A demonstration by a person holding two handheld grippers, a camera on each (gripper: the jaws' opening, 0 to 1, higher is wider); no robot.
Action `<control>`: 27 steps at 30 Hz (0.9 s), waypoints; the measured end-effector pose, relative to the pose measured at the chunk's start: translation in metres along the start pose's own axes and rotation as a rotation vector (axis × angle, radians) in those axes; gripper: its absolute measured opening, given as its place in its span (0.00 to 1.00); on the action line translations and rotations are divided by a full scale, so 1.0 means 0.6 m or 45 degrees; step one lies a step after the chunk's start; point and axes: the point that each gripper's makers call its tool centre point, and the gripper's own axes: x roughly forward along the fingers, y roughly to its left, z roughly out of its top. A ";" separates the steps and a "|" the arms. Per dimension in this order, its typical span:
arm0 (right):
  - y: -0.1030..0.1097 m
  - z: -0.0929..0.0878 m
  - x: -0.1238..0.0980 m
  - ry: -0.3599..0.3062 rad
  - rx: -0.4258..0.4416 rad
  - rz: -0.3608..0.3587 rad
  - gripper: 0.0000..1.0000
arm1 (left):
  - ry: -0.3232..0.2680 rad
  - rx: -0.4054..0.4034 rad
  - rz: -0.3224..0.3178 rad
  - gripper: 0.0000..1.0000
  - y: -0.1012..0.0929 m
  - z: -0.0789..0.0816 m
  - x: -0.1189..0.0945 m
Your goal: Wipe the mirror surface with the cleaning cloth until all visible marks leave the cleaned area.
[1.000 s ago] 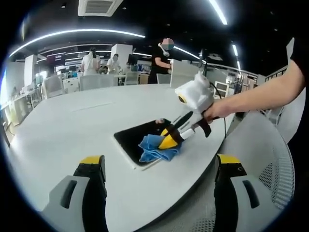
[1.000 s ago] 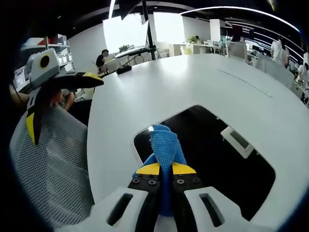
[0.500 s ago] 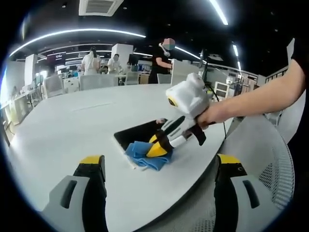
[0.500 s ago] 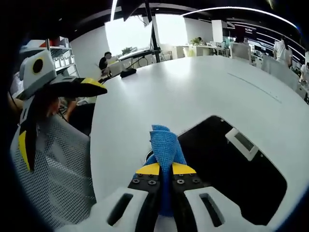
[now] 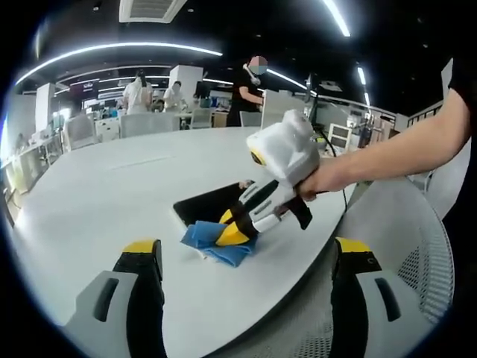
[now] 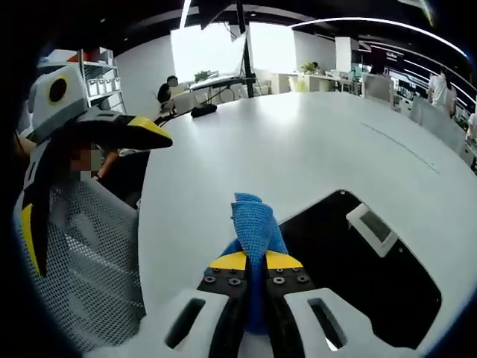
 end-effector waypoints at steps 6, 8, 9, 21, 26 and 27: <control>0.008 0.001 0.000 0.003 -0.120 -0.010 0.00 | -0.002 0.000 0.007 0.93 0.002 0.001 -0.001; 0.007 0.002 -0.001 0.007 -0.118 -0.006 0.00 | -0.004 0.000 0.010 0.93 0.002 0.002 -0.001; 0.007 0.002 -0.001 0.008 -0.121 -0.003 0.00 | -0.006 0.000 0.011 0.93 0.001 0.003 -0.002; 0.001 0.005 0.000 0.004 -0.181 -0.027 0.00 | -0.017 -0.001 0.014 0.92 -0.001 0.007 -0.002; -0.002 0.007 0.001 -0.004 -0.189 -0.028 0.00 | -0.016 0.001 0.008 0.91 -0.002 0.006 -0.002; -0.004 0.008 0.002 -0.006 -0.191 -0.031 0.00 | -0.018 0.001 0.007 0.91 -0.002 0.007 -0.002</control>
